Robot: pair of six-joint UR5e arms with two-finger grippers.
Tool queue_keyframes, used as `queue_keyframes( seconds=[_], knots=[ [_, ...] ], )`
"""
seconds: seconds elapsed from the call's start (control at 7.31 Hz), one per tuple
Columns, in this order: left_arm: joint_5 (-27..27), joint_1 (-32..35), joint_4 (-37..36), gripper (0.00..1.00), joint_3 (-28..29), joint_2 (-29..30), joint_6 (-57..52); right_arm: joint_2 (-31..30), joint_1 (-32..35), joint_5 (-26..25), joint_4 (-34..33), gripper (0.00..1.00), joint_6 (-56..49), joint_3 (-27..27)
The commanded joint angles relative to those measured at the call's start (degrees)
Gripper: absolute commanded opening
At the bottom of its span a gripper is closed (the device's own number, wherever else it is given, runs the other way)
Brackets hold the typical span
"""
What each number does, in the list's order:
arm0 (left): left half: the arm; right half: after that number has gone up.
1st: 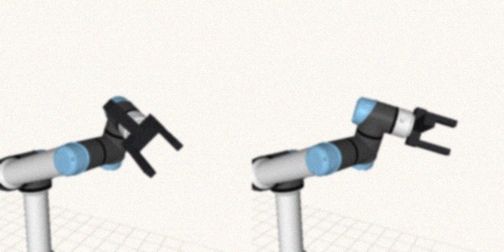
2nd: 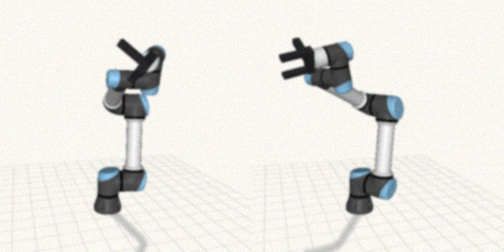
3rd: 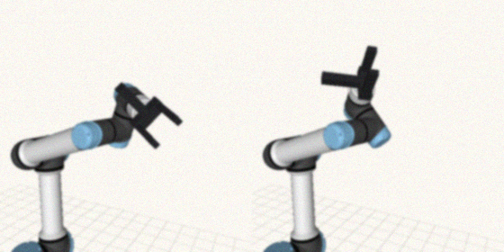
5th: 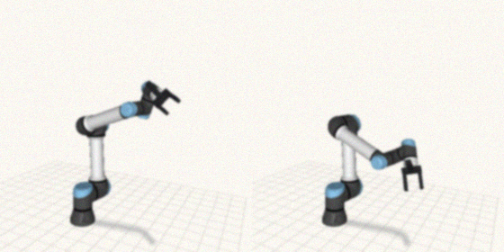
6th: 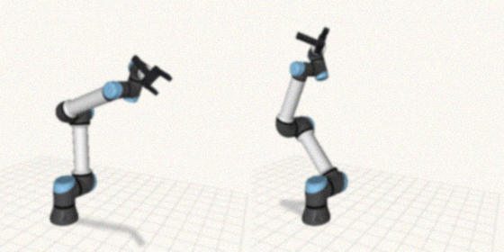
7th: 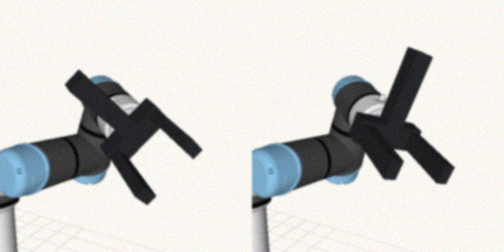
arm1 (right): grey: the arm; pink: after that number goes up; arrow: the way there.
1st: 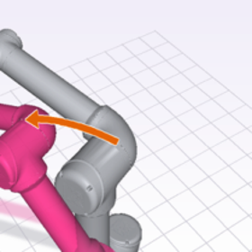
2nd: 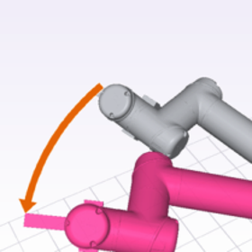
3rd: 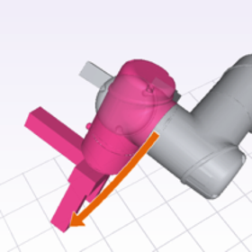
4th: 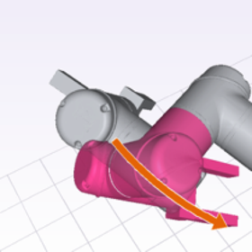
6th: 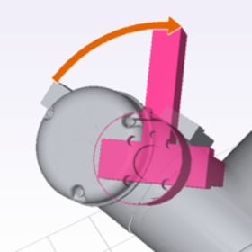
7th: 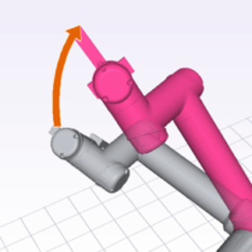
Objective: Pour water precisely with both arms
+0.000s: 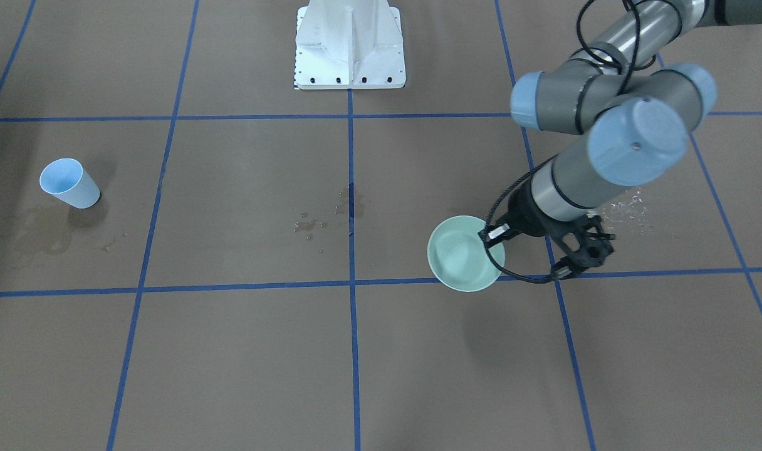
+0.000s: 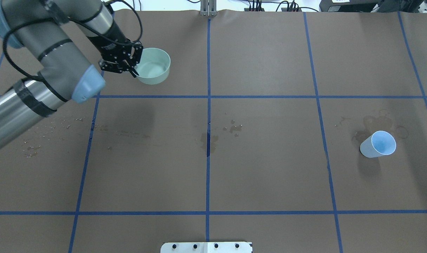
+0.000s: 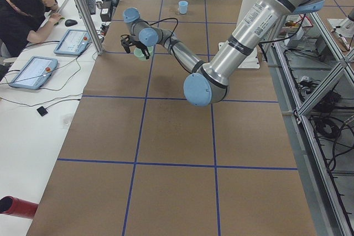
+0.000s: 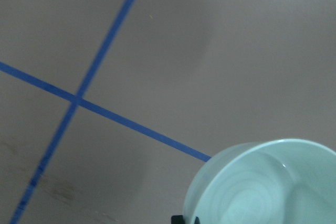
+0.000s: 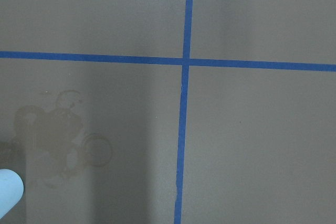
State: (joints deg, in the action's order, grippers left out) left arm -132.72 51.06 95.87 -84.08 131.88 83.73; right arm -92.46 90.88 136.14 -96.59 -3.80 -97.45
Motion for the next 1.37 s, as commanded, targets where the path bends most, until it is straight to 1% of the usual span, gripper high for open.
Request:
queue_keyframes(
  seconds=[0.0, 0.14, 0.27, 0.55, 0.82, 0.96, 1.09, 1.23],
  knots=[
    [8.31, -8.3, 12.69, 0.0, 8.53, 4.07, 9.84, 0.0, 0.0, 0.0, 0.0, 0.99, 0.02, -0.02],
    [10.36, -10.86, 16.15, 0.0, 11.62, 5.65, 12.4, 0.0, 0.0, 0.0, 0.0, 0.99, 0.02, 0.06],
    [10.38, -11.59, 16.19, 0.0, 12.44, 6.88, 12.68, 0.09, 0.0, 0.0, 0.0, 0.99, -0.07, -0.02],
    [10.46, -12.38, 16.27, 0.0, 13.84, 7.42, 13.04, 0.09, 0.0, 0.0, 0.0, 0.99, -0.15, -0.02],
    [12.04, -13.43, 16.27, 0.0, 15.17, 8.91, 13.12, 0.18, 0.0, 0.0, 0.0, 0.99, -0.15, -0.02],
    [12.05, -13.44, 16.36, 0.07, 15.08, 9.0, 13.3, 0.18, 0.0, 0.0, 0.0, 0.99, -0.15, -0.02],
    [12.05, -13.44, 16.28, 0.66, 15.52, 8.83, 12.87, 0.18, 0.0, 0.0, 0.0, 0.99, -0.15, -0.02],
    [12.05, -13.44, 16.1, 0.74, 15.52, 8.74, 12.6, 0.35, 0.0, 0.0, 0.0, 0.99, -0.07, -0.11]
  ],
)
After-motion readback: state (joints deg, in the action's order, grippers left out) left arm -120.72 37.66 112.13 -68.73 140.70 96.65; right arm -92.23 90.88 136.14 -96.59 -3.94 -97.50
